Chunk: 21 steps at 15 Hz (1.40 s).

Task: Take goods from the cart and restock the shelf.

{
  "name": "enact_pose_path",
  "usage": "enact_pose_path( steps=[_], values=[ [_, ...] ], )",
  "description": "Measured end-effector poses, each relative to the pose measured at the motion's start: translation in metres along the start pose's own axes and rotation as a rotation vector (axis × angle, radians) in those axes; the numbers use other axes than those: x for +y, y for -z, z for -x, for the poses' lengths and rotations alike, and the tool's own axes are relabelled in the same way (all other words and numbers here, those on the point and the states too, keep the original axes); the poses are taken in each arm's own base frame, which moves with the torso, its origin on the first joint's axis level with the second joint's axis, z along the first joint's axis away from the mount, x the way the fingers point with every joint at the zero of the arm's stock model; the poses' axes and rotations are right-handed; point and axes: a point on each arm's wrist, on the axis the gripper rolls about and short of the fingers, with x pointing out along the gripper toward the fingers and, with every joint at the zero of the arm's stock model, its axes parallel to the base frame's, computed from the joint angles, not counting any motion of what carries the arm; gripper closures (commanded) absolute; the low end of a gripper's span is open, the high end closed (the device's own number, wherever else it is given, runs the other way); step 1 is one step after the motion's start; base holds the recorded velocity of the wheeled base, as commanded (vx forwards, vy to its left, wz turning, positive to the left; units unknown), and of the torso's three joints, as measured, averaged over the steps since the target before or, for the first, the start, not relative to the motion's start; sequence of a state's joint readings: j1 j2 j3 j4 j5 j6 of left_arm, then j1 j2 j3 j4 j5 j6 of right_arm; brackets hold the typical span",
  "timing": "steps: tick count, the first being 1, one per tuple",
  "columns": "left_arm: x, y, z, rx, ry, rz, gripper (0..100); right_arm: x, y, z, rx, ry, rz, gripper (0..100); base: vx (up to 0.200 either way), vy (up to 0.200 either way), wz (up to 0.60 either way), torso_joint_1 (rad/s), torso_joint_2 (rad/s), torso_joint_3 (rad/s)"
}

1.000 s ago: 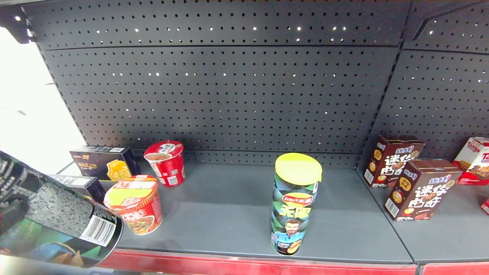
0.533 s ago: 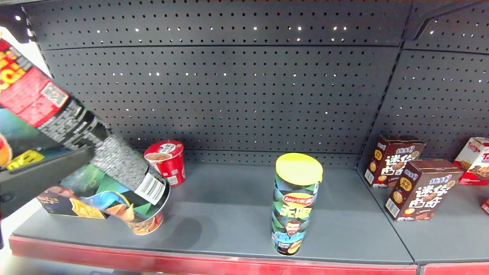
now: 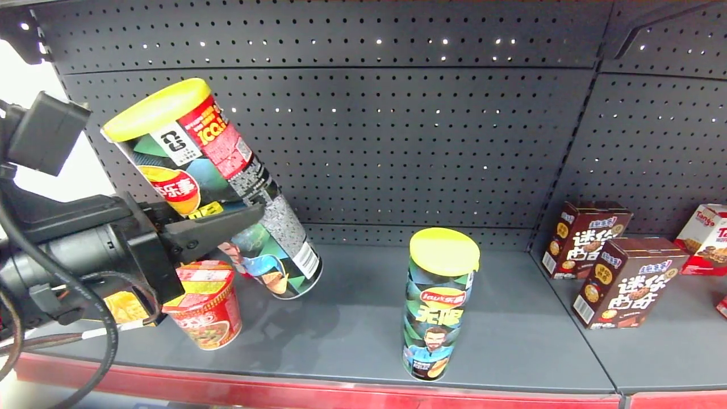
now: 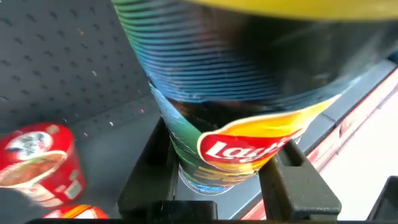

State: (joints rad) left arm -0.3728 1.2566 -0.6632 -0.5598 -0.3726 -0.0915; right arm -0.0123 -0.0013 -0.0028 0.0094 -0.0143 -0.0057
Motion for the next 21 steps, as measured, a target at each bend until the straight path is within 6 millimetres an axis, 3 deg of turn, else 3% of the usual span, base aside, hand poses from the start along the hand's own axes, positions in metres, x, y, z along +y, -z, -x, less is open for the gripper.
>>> enact_pose_path(
  steps=[5, 12, 21],
  values=[
    [0.010, 0.007, -0.027, 0.028, 0.049, 0.003, 100, 0.000, 0.000, 0.000, 0.000, 0.000, 0.000, 0, 0.000, 0.000, 0.00, 0.000, 0.00, 0.000],
    [0.037, 0.019, -0.095, 0.087, -0.022, 0.017, 100, 0.000, 0.000, 0.000, 0.000, -0.001, 0.000, 0, 0.000, 0.000, 0.00, 0.000, 0.00, 0.000],
    [0.036, 0.043, -0.156, 0.177, 0.067, 0.063, 100, 0.000, 0.000, 0.000, -0.001, 0.000, 0.000, 0, 0.000, 0.000, 0.00, 0.000, 0.00, 0.000]
  ],
)
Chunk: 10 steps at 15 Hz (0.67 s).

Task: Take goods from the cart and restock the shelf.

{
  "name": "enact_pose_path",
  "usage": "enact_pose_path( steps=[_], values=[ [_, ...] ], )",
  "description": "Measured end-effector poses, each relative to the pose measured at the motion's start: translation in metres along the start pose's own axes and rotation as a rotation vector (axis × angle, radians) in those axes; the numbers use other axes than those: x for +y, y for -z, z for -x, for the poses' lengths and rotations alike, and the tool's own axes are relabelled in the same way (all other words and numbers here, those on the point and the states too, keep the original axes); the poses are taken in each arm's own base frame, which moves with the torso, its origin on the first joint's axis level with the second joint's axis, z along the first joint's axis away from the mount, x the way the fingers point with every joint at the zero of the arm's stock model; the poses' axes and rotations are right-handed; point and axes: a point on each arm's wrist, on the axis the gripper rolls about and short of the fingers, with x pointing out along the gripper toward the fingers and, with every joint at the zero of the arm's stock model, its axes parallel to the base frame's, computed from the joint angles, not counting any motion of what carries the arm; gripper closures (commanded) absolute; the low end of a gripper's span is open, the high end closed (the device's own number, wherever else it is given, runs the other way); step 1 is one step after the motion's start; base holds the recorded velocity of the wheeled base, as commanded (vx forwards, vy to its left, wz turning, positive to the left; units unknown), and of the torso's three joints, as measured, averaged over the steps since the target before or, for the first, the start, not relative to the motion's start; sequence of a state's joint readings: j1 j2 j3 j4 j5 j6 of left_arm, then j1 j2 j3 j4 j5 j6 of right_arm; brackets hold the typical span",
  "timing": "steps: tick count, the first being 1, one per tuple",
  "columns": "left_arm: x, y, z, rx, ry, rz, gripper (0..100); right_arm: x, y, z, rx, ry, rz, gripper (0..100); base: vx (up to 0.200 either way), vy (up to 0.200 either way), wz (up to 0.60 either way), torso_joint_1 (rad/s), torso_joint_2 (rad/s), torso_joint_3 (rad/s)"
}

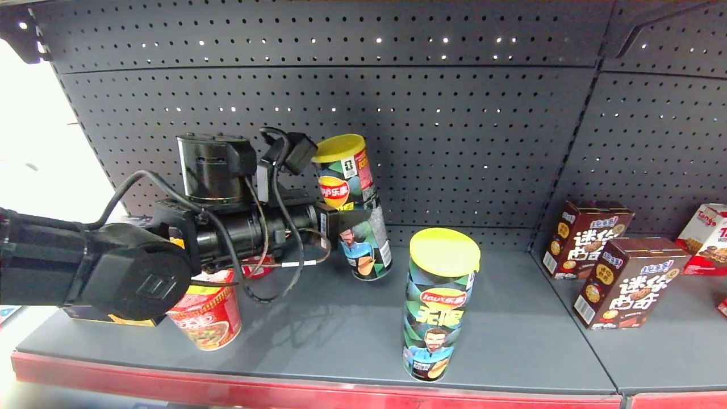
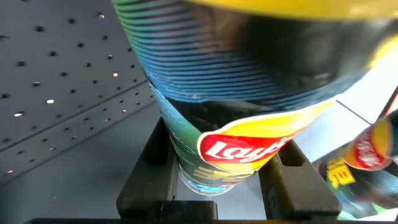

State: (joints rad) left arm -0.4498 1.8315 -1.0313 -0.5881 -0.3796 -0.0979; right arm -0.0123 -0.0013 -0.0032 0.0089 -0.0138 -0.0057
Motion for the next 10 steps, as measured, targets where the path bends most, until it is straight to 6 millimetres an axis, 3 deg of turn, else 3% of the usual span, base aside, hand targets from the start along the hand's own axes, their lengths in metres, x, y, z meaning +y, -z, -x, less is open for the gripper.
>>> enact_pose_path(
  steps=[10],
  values=[
    [0.014, 0.009, -0.050, 0.035, 0.027, -0.059, 100, 0.000, 0.000, 0.000, 0.000, 0.000, 0.000, 0, 0.000, 0.000, 0.00, 0.000, 0.00, 0.000]
  ],
)
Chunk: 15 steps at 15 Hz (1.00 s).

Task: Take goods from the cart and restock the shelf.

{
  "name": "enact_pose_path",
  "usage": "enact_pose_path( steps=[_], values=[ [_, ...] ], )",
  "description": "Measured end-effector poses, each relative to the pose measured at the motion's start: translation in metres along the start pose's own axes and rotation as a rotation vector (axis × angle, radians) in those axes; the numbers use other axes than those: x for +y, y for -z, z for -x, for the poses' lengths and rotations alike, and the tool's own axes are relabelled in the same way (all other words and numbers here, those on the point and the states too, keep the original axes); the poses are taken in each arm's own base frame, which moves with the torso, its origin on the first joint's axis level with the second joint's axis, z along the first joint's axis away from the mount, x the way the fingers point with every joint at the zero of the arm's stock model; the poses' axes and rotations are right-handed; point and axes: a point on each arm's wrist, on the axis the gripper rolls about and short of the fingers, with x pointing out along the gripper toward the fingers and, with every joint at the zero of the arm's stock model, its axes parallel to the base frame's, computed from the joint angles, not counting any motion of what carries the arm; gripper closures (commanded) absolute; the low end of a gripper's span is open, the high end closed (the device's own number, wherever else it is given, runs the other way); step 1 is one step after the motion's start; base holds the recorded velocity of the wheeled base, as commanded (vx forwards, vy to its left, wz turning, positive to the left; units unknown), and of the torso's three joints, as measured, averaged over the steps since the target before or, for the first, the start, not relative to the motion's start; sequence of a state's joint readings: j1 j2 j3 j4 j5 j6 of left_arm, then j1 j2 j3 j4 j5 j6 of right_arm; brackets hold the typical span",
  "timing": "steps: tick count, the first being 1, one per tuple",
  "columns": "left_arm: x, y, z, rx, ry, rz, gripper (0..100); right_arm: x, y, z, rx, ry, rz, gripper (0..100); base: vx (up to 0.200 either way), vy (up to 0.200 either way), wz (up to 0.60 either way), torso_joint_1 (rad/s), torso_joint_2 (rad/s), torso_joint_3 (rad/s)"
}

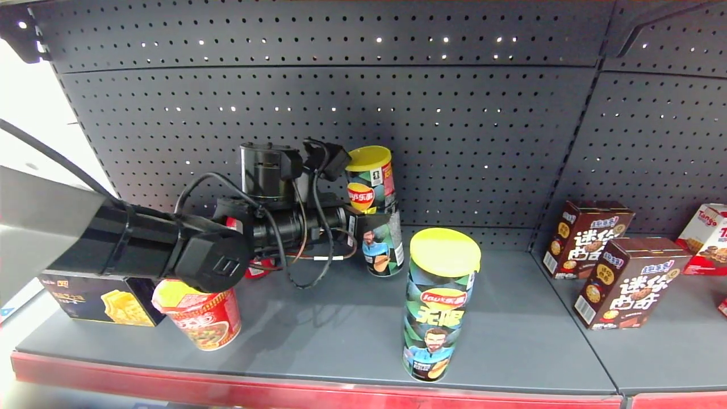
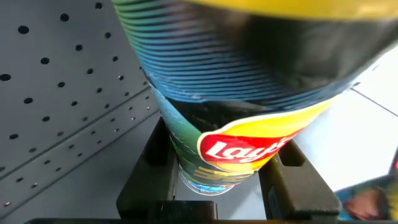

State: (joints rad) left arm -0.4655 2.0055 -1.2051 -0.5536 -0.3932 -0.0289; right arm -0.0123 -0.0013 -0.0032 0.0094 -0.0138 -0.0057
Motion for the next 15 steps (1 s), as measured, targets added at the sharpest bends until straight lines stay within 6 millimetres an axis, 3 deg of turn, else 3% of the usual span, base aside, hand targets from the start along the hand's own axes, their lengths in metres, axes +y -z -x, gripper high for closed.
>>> enact_pose_path(
  steps=[7, 15],
  values=[
    [-0.003, 0.011, -0.025, 0.023, 0.028, -0.001, 100, 0.000, 0.000, 0.000, 0.000, 0.000, 0.000, 0, 0.000, 0.000, 0.00, 0.000, 0.00, 0.000],
    [-0.002, 0.015, -0.040, 0.024, 0.037, -0.041, 100, 0.000, 0.000, 0.000, 0.000, 0.000, 0.000, 0, 0.000, 0.000, 0.00, 0.000, 0.00, 0.000]
  ],
)
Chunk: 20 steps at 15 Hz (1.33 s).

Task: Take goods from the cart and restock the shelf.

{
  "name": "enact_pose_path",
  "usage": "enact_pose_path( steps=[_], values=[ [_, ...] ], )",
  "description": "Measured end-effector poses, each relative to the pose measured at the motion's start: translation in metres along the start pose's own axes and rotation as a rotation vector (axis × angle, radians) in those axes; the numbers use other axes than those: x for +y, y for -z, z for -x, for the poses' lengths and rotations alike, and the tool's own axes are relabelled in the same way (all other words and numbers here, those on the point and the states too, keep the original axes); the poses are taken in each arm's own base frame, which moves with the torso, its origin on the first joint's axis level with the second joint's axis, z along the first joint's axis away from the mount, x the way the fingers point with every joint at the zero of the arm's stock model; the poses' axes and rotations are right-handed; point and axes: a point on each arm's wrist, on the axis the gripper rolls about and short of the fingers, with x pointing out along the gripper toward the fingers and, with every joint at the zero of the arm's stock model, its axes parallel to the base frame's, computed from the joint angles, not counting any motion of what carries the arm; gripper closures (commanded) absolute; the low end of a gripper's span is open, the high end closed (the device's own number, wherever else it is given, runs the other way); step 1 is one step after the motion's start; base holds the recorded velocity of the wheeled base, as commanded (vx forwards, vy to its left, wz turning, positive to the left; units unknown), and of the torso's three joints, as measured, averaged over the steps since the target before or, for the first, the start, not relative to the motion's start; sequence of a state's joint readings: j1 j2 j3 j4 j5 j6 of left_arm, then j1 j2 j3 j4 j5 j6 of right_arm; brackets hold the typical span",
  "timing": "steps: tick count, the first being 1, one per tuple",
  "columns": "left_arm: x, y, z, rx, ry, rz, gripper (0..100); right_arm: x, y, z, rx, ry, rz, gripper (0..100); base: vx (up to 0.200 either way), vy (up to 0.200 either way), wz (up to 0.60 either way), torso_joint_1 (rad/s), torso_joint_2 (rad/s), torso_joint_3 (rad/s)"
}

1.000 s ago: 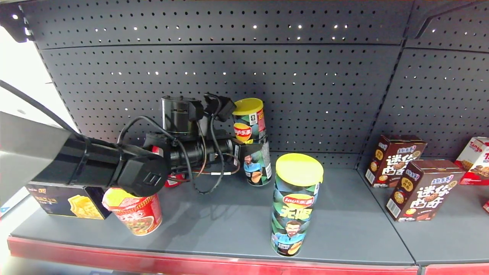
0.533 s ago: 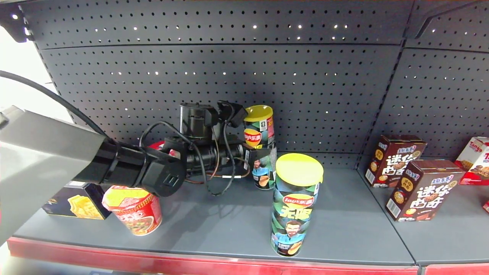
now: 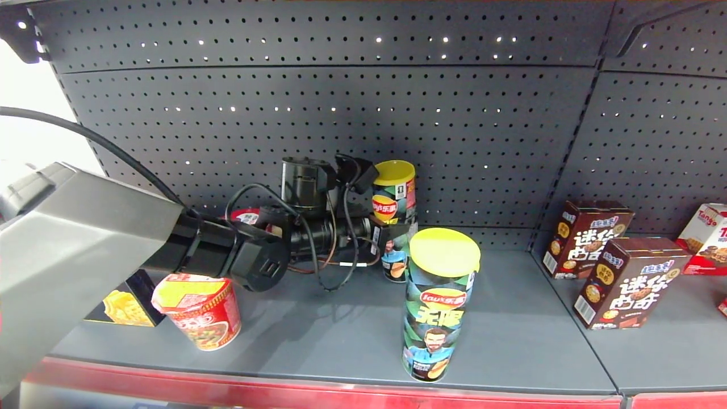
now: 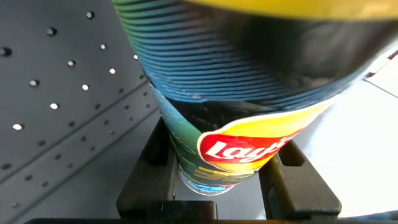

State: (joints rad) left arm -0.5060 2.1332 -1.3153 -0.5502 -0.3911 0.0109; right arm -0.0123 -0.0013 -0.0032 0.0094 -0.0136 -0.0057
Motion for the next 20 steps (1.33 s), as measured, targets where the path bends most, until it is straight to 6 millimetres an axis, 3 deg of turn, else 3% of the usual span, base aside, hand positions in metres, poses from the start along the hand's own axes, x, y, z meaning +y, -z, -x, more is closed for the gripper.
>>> enact_pose_path(
  steps=[12, 13, 20],
  values=[
    [0.020, 0.003, -0.015, 0.001, -0.029, 0.005, 100, 0.000, 0.000, 0.000, 0.000, 0.000, 0.000, 0, 0.000, 0.000, 0.00, 0.000, 0.00, 0.000],
    [0.019, 0.003, -0.015, 0.003, -0.028, 0.004, 0, 0.000, 0.000, 0.000, 0.000, 0.000, 0.000, 0, 0.000, 0.000, 0.00, 0.000, 0.00, 0.000],
    [0.018, 0.008, -0.015, 0.015, -0.026, 0.009, 0, 0.000, 0.000, 0.000, 0.000, 0.000, 0.000, 0, 0.000, 0.000, 0.00, 0.000, 0.00, 0.000]
  ],
)
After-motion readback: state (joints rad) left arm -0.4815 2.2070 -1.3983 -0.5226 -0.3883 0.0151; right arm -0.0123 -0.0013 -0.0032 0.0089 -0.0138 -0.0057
